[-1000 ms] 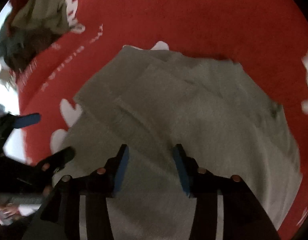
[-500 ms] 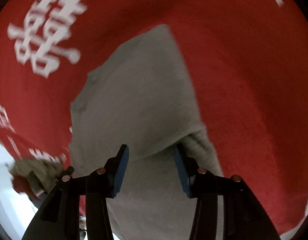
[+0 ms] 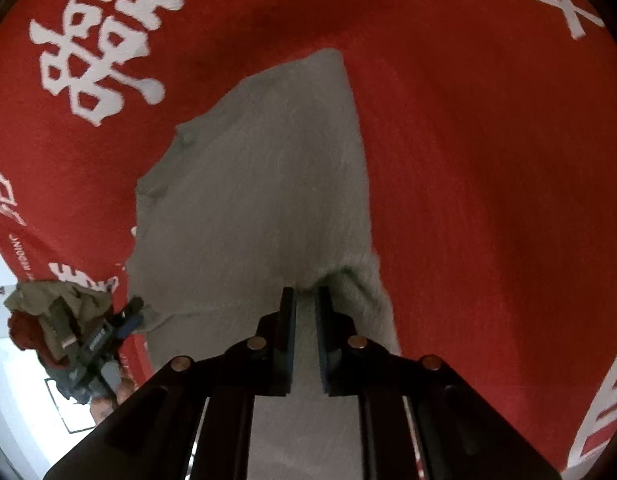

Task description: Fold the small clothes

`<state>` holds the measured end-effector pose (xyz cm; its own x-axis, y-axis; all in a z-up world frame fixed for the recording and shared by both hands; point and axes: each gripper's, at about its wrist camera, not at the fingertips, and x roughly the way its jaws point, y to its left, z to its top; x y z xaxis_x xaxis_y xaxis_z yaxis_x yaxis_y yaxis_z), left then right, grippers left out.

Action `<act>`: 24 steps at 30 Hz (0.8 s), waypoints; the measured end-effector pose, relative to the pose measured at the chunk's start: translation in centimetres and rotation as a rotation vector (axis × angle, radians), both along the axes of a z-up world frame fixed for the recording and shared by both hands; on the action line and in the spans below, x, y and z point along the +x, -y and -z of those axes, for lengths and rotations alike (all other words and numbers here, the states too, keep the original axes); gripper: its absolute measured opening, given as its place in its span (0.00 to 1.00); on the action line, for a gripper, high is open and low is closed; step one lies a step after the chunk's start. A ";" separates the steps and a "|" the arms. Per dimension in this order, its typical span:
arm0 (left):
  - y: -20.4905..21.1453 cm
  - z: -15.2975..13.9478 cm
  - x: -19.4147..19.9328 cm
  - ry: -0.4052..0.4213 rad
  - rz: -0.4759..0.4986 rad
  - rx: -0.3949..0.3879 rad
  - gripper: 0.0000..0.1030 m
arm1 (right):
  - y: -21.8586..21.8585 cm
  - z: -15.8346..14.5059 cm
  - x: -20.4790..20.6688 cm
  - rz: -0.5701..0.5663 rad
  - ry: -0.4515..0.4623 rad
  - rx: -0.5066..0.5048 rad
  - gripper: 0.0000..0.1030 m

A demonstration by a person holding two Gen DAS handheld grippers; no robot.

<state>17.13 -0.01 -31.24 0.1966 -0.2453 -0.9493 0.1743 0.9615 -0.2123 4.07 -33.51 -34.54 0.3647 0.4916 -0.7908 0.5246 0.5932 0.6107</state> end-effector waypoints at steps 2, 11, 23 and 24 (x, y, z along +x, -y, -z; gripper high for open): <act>0.0 0.4 0.5 -0.040 0.007 -0.032 0.52 | -0.7 -0.5 -0.5 -0.023 0.008 0.006 0.12; -0.7 -1.5 -1.0 -0.037 0.069 -0.108 0.15 | -3.7 -2.3 0.4 -0.075 0.052 0.021 0.12; -0.7 -1.1 -2.9 0.036 0.027 0.120 0.69 | -6.4 -2.6 1.3 -0.160 0.040 -0.029 0.12; -0.6 -1.4 -3.1 0.046 0.032 0.141 0.73 | -6.6 -2.7 1.3 -0.169 0.038 -0.039 0.12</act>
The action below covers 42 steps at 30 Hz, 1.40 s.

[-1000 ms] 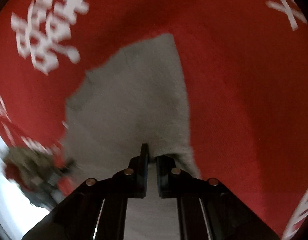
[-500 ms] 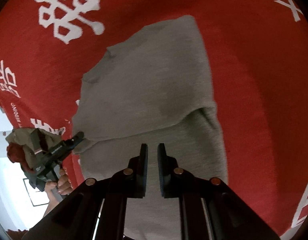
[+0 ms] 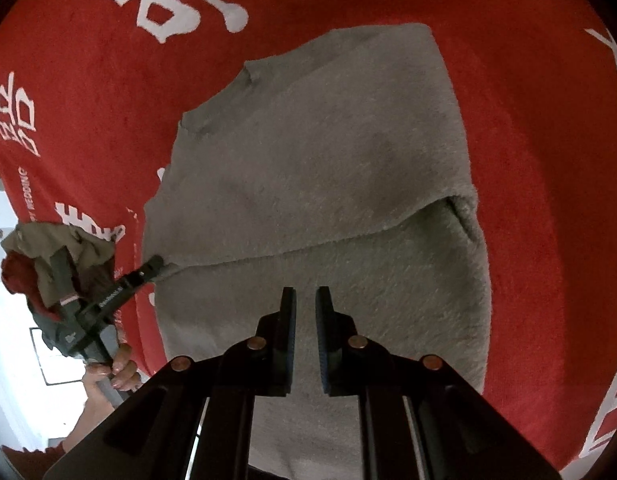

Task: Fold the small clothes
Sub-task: 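Grasp the hem of the folded sweater with the right tool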

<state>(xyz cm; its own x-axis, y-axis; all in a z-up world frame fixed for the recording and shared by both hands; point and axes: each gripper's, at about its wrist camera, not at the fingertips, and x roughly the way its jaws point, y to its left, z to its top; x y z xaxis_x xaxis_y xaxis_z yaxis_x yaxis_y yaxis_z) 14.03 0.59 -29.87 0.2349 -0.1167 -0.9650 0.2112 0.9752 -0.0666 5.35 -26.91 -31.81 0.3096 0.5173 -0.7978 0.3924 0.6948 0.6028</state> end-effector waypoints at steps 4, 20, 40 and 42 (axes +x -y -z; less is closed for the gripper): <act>0.0 -1.1 -1.3 0.011 0.022 0.060 0.73 | -0.6 -0.9 0.0 -0.017 0.007 -0.022 0.12; -1.6 0.1 -0.5 0.014 -0.098 0.112 0.73 | -7.2 -2.8 7.1 -0.194 0.101 -0.305 0.37; -4.8 -0.8 -6.8 -0.114 0.008 0.135 0.81 | -7.4 -3.7 0.4 -0.209 0.044 -0.176 0.57; -4.7 -1.2 -7.8 -0.123 0.031 0.132 0.81 | -7.6 -4.1 -0.6 -0.207 0.031 -0.177 0.58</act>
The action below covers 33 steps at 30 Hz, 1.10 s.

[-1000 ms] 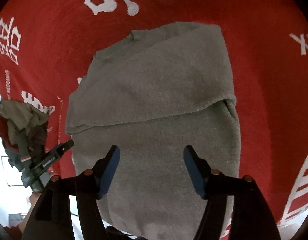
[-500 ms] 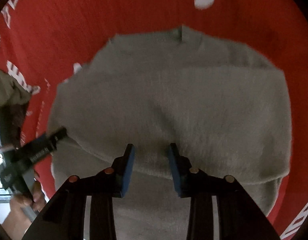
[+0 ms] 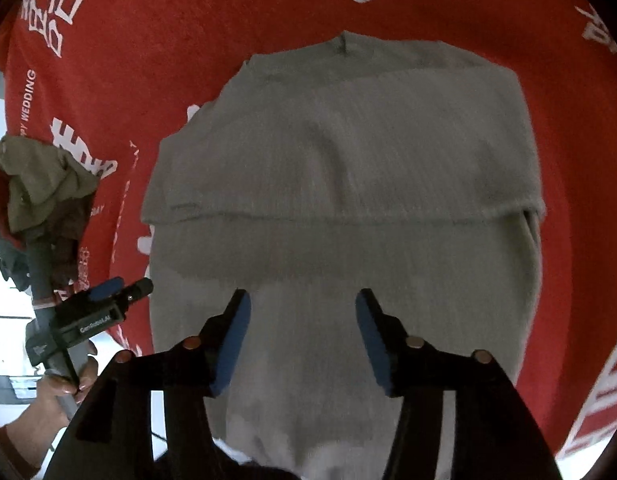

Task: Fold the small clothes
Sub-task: 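Grasp the hem of the folded sweater with the right tool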

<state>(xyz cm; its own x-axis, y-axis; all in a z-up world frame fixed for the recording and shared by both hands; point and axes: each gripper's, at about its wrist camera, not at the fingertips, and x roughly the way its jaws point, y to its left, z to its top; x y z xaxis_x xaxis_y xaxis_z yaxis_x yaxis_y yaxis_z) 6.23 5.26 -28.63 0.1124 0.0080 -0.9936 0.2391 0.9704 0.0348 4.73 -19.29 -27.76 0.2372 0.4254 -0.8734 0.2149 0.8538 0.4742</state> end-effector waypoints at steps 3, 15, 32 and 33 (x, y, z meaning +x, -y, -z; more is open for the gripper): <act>0.2 -0.6 -1.4 -0.016 0.028 -0.011 0.81 | 0.0 -0.2 -1.5 0.011 -0.025 -0.014 0.58; -0.8 -0.8 5.3 0.050 -0.106 -0.093 0.81 | 13.3 2.5 0.7 0.338 0.033 0.015 0.64; 4.6 1.6 3.0 -0.011 -0.040 -0.038 0.81 | 20.0 8.1 3.1 0.373 -0.082 0.081 0.32; 4.7 1.4 2.9 -0.011 -0.035 -0.035 0.81 | 19.9 7.7 2.7 0.386 -0.080 0.058 0.36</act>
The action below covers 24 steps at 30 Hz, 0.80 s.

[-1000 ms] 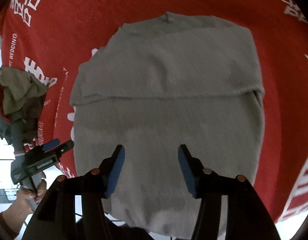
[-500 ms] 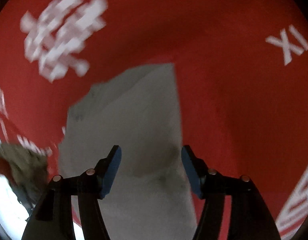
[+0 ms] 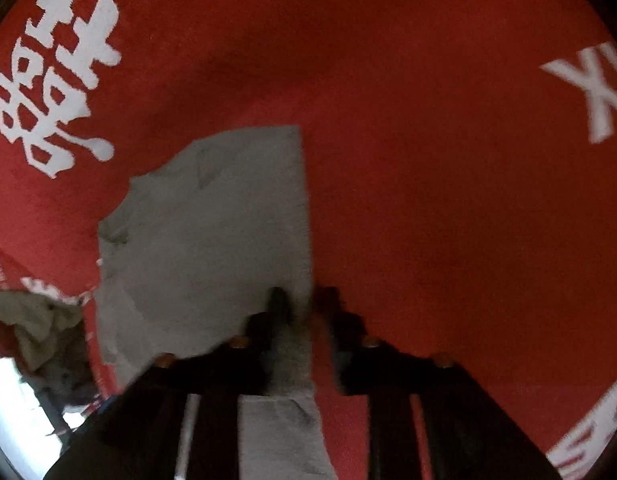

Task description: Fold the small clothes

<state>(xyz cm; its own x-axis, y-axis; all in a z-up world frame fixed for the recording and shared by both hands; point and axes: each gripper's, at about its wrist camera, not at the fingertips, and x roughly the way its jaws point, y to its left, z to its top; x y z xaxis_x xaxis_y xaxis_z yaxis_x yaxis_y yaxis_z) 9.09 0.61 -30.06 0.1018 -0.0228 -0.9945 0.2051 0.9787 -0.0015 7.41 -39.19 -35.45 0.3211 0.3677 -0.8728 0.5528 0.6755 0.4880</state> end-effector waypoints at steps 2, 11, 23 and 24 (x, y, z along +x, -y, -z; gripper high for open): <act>-0.1 -0.4 -0.3 0.001 0.011 0.003 0.81 | -0.3 -1.2 -1.0 0.005 0.015 -0.002 0.38; -1.0 -2.1 -2.1 -0.004 0.057 0.005 0.81 | -8.8 -7.2 -5.6 -0.157 0.040 -0.048 0.44; -2.5 -2.4 -5.7 -0.052 0.179 -0.047 0.81 | -16.6 -8.1 -11.8 -0.137 0.043 -0.003 0.57; -2.6 -2.3 -6.1 -0.055 0.186 -0.050 0.81 | -17.0 -8.2 -12.1 -0.138 0.043 0.000 0.57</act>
